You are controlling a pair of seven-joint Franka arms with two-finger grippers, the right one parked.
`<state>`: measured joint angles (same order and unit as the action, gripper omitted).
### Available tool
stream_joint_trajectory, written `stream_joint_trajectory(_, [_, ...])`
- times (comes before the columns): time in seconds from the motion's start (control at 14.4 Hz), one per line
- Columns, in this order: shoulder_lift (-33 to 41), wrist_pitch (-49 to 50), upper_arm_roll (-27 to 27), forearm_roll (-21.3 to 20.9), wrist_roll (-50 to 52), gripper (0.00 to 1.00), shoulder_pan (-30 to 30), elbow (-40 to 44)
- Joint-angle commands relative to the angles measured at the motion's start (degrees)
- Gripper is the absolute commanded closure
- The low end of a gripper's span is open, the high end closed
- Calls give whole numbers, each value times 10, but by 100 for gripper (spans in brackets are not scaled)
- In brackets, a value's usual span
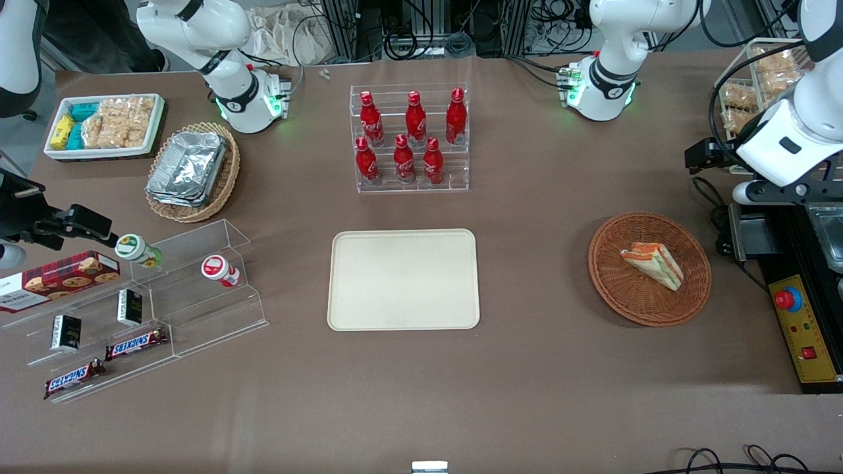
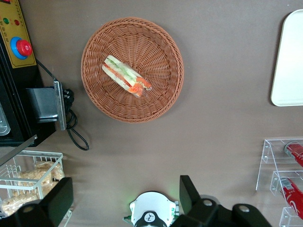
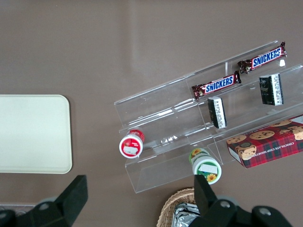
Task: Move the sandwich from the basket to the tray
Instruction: 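Move the left gripper over the wicker basket toward the wrapped sandwich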
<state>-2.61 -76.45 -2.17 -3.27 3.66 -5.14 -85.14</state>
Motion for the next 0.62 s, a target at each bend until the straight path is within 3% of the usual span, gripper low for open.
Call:
stream_joint_trajectory(0.0, [7, -2, 6, 5, -2, 0, -6, 7])
stream_joint_trajectory(0.56, [-31, 2, 32, -5, 13, 0, -2, -7])
